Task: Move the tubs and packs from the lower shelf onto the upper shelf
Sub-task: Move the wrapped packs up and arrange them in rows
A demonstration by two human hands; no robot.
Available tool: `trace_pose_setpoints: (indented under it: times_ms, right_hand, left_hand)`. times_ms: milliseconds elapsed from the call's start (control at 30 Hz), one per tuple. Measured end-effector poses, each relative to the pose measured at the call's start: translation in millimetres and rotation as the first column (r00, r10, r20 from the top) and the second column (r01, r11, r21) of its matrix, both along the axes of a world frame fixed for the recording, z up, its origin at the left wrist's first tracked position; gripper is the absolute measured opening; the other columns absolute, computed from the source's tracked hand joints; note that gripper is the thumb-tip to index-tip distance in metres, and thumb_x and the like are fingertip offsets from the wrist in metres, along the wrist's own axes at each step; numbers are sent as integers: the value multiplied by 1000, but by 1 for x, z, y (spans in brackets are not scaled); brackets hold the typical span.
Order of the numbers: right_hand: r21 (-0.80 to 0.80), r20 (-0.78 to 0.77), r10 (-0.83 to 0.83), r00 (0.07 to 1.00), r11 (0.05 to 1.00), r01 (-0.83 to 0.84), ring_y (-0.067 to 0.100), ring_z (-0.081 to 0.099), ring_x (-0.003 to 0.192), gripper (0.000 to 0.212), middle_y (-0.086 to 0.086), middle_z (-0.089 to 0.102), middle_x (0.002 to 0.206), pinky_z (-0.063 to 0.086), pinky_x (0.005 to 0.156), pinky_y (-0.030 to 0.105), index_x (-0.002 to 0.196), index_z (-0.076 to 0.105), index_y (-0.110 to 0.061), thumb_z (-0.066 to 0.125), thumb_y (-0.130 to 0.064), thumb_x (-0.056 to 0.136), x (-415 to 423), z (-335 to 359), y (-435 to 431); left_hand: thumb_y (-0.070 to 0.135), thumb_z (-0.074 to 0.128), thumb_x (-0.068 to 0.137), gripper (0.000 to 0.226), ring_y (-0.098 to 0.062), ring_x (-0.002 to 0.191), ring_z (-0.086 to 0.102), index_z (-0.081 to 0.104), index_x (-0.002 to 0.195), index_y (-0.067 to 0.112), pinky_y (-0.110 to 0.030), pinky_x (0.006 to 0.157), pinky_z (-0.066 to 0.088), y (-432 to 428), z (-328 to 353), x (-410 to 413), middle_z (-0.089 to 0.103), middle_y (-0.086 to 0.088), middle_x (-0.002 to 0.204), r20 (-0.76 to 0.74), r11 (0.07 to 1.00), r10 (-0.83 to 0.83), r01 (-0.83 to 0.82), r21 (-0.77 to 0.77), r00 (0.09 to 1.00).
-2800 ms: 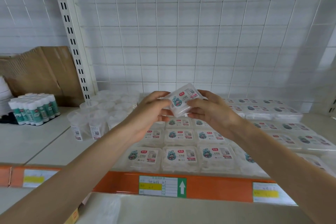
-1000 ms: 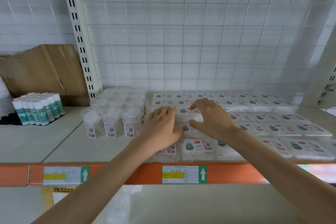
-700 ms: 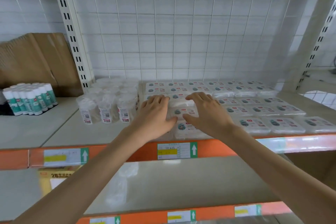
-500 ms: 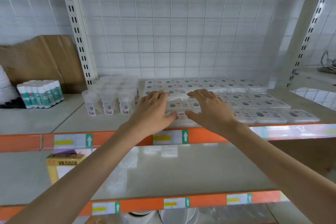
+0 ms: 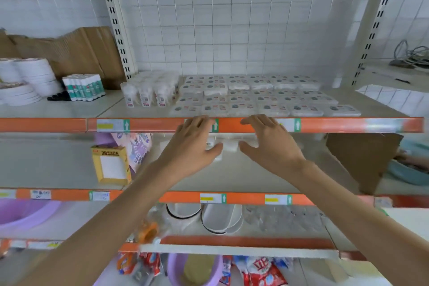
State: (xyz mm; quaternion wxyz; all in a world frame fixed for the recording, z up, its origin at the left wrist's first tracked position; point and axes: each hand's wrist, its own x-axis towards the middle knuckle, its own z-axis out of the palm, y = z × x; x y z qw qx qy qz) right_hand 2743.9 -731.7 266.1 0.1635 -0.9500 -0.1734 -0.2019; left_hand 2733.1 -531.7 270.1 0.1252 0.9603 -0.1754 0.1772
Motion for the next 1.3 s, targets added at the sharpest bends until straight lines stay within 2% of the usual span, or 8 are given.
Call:
trace_pose_setpoints:
  times_ms: [200,400,800,933,1033,1100,1200,1300]
  right_hand:
    - [-26,-105,29,994,999,-32,19,42,130,50,-6,47,140,34,105,33,137,46,-26,59,-37,91,-32,-37,2]
    - [-66,-216,54,975,995,-69,18,39,131,51,-7,43,142,31,104,30,140,42,-28,56,-37,92,-30,-79,18]
    - [-115,-388,105,916,980,-161,17,40,131,51,-6,41,144,32,104,30,142,39,-28,54,-37,95,52,-173,104]
    - [-101,-438,114,892,979,-175,18,40,130,51,-4,42,144,32,105,31,142,40,-26,53,-33,94,85,-200,135]
    - [-79,-461,115,880,982,-170,19,41,129,50,-3,43,142,33,104,32,141,41,-25,53,-31,93,106,-218,155]
    - [-71,-470,110,876,984,-161,19,41,128,49,-3,44,141,34,103,32,141,42,-25,53,-29,93,117,-228,164]
    - [-42,-477,98,873,990,-134,18,43,126,46,-4,46,139,34,103,32,138,45,-25,52,-28,93,130,-241,173]
    - [-14,-476,89,875,994,-108,17,44,125,42,-5,47,137,35,103,31,135,48,-26,52,-27,94,141,-250,175]
  left_hand:
    - [44,51,97,59,-16,141,27,34,147,19,-25,103,17,0,-39,-42,35,3,151,-84,995,71,-65,70,994]
    - [41,52,97,59,-20,143,25,34,147,14,-30,112,20,17,-95,-42,32,-3,153,-210,990,128,-114,79,969]
    - [28,45,101,62,-27,150,14,17,155,13,-37,119,15,122,-192,41,9,-11,164,-349,946,321,-286,149,880]
    - [42,46,101,69,-34,148,17,15,155,15,-43,118,20,150,-215,81,6,-15,163,-388,931,365,-345,122,846]
    - [54,42,99,74,-35,146,23,18,153,11,-44,115,25,161,-233,111,12,-18,161,-427,904,415,-417,94,803]
    - [57,45,96,75,-36,138,35,23,149,8,-44,110,31,164,-244,128,25,-20,155,-452,885,438,-461,65,777]
    - [39,58,94,57,-37,118,52,33,135,8,-43,96,42,166,-255,144,44,-17,133,-476,870,397,-487,-76,784]
    - [25,64,89,42,-31,102,56,38,120,13,-38,84,45,167,-261,150,47,-9,115,-458,872,320,-447,-199,829]
